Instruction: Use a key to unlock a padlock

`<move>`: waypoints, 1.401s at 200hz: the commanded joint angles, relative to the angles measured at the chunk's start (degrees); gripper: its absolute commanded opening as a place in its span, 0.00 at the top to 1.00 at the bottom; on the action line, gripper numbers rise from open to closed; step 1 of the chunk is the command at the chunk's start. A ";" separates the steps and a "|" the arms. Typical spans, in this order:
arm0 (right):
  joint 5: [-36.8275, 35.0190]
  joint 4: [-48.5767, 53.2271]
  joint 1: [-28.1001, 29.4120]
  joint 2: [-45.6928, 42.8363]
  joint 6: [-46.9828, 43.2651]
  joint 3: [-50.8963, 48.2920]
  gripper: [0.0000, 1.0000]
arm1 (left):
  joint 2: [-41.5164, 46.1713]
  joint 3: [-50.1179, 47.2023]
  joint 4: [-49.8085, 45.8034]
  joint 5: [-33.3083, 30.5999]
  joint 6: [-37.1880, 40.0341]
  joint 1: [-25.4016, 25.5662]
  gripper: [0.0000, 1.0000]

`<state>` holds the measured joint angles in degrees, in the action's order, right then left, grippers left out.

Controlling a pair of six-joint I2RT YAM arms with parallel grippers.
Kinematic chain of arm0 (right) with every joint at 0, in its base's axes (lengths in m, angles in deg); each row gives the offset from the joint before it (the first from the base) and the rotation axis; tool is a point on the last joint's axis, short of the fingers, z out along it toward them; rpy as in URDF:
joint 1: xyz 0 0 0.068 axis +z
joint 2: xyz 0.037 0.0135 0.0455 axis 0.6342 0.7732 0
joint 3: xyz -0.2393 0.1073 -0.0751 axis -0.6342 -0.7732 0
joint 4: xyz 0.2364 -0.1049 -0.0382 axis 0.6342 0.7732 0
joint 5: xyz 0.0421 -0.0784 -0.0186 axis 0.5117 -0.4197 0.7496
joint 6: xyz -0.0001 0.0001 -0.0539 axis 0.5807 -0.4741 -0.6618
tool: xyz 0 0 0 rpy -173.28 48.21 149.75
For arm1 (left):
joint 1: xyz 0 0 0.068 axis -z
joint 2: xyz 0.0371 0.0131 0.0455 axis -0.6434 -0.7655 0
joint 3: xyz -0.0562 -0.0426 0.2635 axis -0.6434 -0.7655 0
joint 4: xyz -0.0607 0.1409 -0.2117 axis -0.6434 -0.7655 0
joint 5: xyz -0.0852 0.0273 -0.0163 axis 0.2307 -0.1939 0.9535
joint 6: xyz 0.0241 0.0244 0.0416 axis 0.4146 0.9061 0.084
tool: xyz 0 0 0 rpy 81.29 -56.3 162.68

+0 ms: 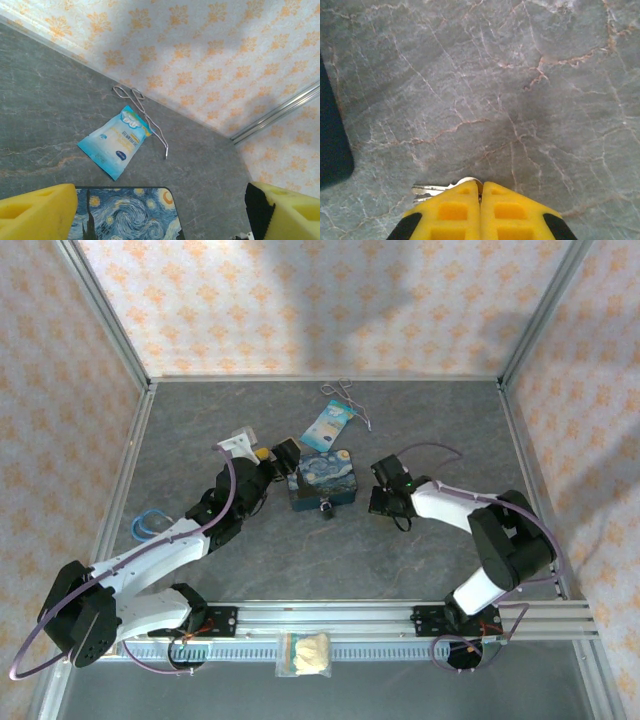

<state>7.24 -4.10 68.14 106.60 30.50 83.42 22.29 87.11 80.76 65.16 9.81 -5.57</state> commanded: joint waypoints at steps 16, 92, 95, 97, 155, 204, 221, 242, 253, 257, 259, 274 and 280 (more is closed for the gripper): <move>11.12 -4.22 -5.80 -3.96 1.38 -4.53 1.00 | 0.28 -1.29 1.35 0.94 0.57 -0.16 0.12; 22.04 -8.91 -10.07 -13.66 5.07 -3.92 1.00 | -1.64 -5.20 10.65 11.56 -3.46 0.54 0.20; 22.24 -9.31 -10.06 -14.25 5.46 -3.91 1.00 | -1.75 -5.44 11.33 11.83 -3.74 0.76 0.21; 22.39 -9.68 -10.08 -14.57 5.88 -3.91 1.00 | -1.88 -5.57 11.73 12.01 -3.94 0.94 0.22; 12.34 -21.76 -6.66 -25.49 15.17 -5.14 1.00 | -11.04 -2.16 19.92 14.81 -5.71 8.70 0.39; 5.50 -28.59 -0.03 -22.97 18.14 -2.74 1.00 | -19.47 5.51 23.37 15.77 -7.42 10.16 0.43; 4.29 -30.04 1.48 -22.69 18.57 -2.24 1.00 | -20.32 7.02 23.76 14.79 -7.30 10.12 0.41; 3.90 -32.00 2.30 -22.75 19.73 -2.82 1.00 | -21.56 7.98 23.80 14.46 -8.30 10.10 0.42; 3.85 -32.64 2.47 -22.76 20.39 -3.10 1.00 | -22.41 8.18 24.30 14.85 -9.36 10.15 0.43; 3.83 -32.79 2.58 -22.76 20.53 -3.24 1.00 | -22.75 8.24 24.68 15.10 -9.81 10.14 0.44; 3.83 -32.95 2.60 -22.76 20.61 -3.28 1.00 | -22.89 8.25 24.82 15.20 -10.05 10.12 0.44; 4.20 -33.80 2.86 -22.69 21.09 -3.71 1.00 | -24.04 8.68 25.79 15.99 -11.24 10.08 0.49; 4.26 -33.98 2.94 -22.76 21.31 -3.81 1.00 | -24.27 8.97 25.93 16.20 -11.54 10.08 0.50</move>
<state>13.16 -34.13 70.47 83.92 50.13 79.09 -0.13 94.35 103.58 80.46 0.68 4.22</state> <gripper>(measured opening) 0.046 0.520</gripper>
